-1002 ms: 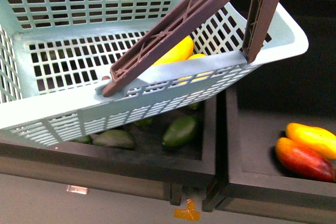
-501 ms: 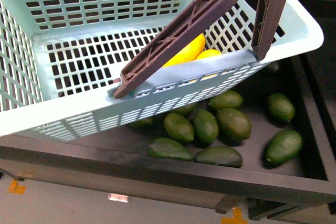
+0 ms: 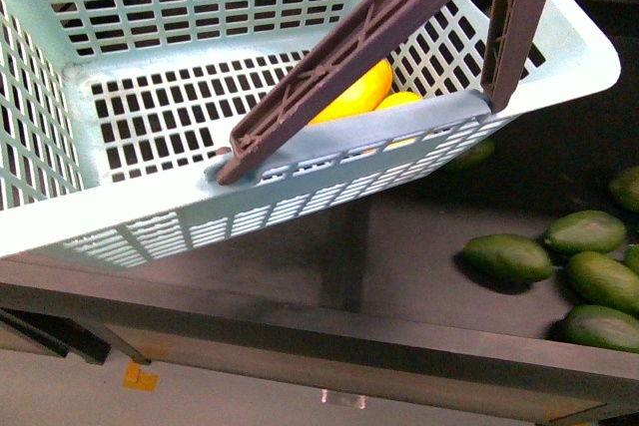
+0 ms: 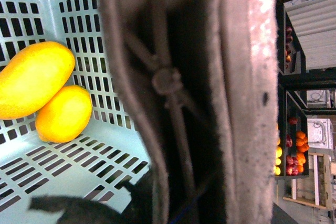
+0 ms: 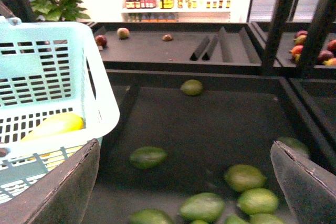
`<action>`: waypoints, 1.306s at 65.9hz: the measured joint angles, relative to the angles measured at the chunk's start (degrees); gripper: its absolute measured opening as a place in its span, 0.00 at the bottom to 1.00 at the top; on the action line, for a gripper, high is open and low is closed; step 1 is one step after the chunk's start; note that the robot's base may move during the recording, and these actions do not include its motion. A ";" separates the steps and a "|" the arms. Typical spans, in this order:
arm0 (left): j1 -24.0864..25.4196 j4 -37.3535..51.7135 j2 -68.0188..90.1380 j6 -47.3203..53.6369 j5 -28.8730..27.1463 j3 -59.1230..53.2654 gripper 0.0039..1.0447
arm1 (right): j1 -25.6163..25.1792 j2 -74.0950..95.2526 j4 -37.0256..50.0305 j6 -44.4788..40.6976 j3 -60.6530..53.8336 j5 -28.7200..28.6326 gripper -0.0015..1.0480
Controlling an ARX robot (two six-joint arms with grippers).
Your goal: Pick lemon and mango into basket
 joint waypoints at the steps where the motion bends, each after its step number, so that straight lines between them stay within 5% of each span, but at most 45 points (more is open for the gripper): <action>1: 0.00 0.00 0.00 0.00 0.02 0.00 0.13 | 0.00 0.00 0.00 -0.04 0.00 -0.02 0.92; 23: 0.87 0.02 0.00 0.26 -1.29 0.00 0.13 | -0.11 0.02 -0.02 -0.04 -0.04 -0.52 0.92; 32: 0.13 3.61 6.84 -2.29 -29.57 6.82 0.12 | -0.09 0.02 -0.02 -0.04 -0.04 -0.42 0.92; 35: 1.68 3.82 11.02 -3.10 -32.85 11.69 0.12 | -0.09 0.02 -0.02 -0.04 -0.04 -0.31 0.92; 46: 7.23 -0.96 28.30 -11.34 -31.12 33.09 0.12 | -0.09 0.02 -0.02 -0.02 -0.04 0.04 0.92; 62: 7.78 -15.28 55.41 -27.54 -28.09 67.89 0.12 | -0.09 0.02 -0.02 0.00 -0.04 -0.07 0.92; 86: 7.45 -20.61 69.88 -34.88 -25.09 88.67 0.12 | -0.09 0.02 -0.02 -0.02 -0.04 0.07 0.92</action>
